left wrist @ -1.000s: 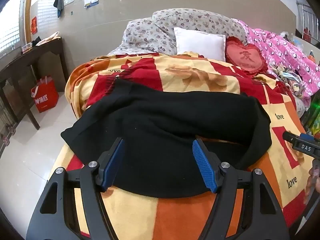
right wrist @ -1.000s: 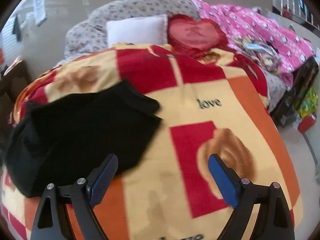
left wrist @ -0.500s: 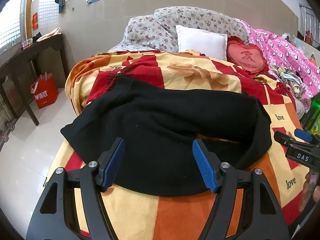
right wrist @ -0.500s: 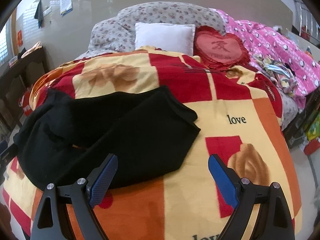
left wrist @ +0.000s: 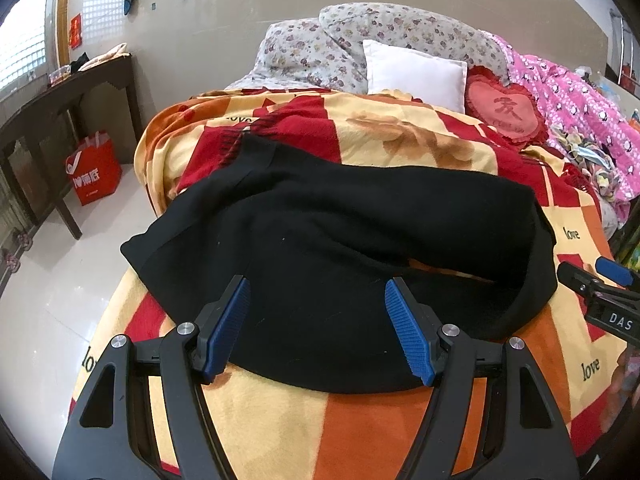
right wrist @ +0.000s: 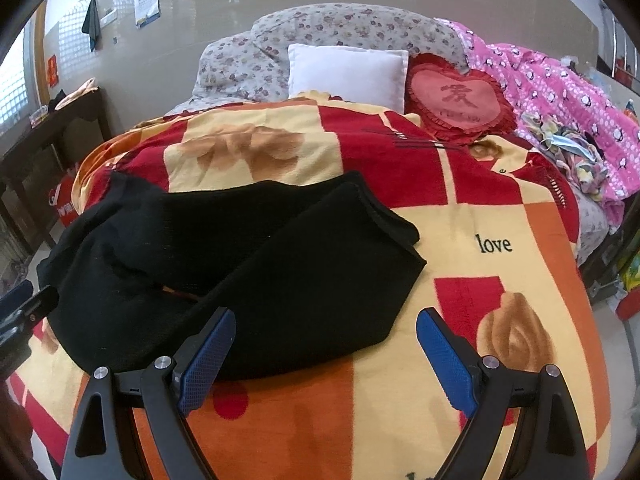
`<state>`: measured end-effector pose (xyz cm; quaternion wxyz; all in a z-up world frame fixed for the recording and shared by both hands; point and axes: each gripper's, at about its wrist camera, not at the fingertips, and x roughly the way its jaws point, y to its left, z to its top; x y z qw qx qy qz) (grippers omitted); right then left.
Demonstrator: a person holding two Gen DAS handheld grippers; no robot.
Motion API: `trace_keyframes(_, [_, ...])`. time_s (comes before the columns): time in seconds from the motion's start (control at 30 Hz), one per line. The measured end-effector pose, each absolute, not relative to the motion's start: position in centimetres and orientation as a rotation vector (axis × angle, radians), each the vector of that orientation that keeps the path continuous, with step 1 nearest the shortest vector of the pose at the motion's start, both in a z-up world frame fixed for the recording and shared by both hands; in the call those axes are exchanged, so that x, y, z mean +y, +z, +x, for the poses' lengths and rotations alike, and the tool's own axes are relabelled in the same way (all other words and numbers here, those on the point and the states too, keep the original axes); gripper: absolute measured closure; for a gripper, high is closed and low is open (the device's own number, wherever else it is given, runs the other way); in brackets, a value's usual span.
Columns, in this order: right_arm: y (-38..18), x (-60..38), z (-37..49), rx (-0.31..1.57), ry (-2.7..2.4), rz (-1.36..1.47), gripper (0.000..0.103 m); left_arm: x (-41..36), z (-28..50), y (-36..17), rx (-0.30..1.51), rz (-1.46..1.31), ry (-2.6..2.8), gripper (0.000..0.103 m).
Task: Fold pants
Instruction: 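Position both grippers open over the black pants' edge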
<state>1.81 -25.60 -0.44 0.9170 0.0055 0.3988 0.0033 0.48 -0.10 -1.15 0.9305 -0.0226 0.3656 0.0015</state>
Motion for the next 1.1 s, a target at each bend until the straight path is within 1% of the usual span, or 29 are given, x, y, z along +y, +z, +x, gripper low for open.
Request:
trace_keyframes(0.67, [-0.7, -24.0, 2.1, 0.829, 0.063, 0.008, 0.012, 1.2, 1.3, -2.4, 0.790, -0.071, 0.042, 0.033])
trace_keyframes(1.1, [-1.0, -22.9, 2.7, 0.841, 0.089, 0.008, 0.012, 5.8, 1.3, -2.8, 0.815, -0.128, 0.143, 0.033])
